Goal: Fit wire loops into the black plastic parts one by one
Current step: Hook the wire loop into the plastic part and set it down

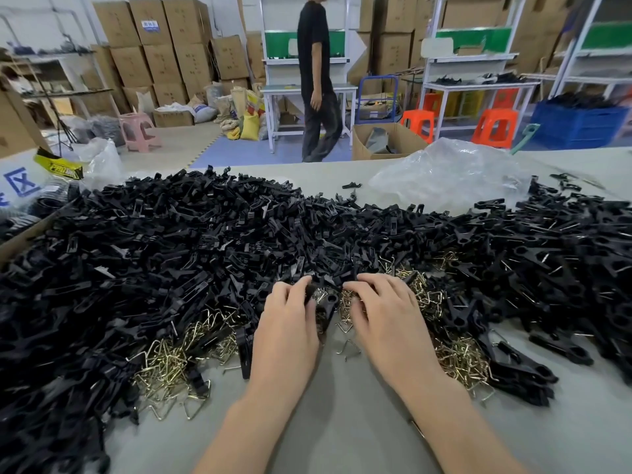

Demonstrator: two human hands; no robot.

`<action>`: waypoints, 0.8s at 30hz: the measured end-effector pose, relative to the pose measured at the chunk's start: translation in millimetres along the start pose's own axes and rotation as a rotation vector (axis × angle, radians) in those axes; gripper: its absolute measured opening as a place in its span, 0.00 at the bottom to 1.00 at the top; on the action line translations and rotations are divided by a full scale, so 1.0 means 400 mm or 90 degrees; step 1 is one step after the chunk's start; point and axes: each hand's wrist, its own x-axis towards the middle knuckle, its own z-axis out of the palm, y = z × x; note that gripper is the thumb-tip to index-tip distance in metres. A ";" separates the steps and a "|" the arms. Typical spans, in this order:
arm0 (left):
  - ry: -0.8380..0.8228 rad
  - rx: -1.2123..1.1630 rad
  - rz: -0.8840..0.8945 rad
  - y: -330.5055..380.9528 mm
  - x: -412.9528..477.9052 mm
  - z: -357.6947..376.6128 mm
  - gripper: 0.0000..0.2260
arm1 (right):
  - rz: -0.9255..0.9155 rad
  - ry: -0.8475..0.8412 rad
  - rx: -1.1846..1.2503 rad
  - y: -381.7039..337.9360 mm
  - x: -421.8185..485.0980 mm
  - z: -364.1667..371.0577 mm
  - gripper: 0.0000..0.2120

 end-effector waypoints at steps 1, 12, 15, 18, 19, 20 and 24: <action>0.016 -0.034 -0.013 0.001 -0.001 -0.004 0.17 | 0.003 0.015 0.009 -0.002 0.002 -0.005 0.12; 0.031 -0.069 0.117 0.032 -0.028 0.004 0.24 | 0.138 -0.087 0.562 -0.052 -0.018 -0.027 0.10; 0.036 -0.075 0.153 0.044 -0.035 0.003 0.24 | 0.196 0.019 0.586 -0.034 -0.002 -0.042 0.08; -0.033 -0.071 0.222 0.074 -0.065 0.016 0.17 | 0.291 0.196 0.652 0.002 0.017 -0.066 0.06; -0.059 -0.056 0.241 0.085 -0.077 0.024 0.16 | 0.329 0.253 0.675 0.014 0.023 -0.073 0.06; -0.068 -0.032 0.254 0.092 -0.085 0.032 0.15 | 0.367 0.301 0.695 0.024 0.028 -0.078 0.06; 0.017 0.100 0.187 0.079 -0.069 0.046 0.13 | 0.433 0.360 0.720 0.043 0.034 -0.081 0.07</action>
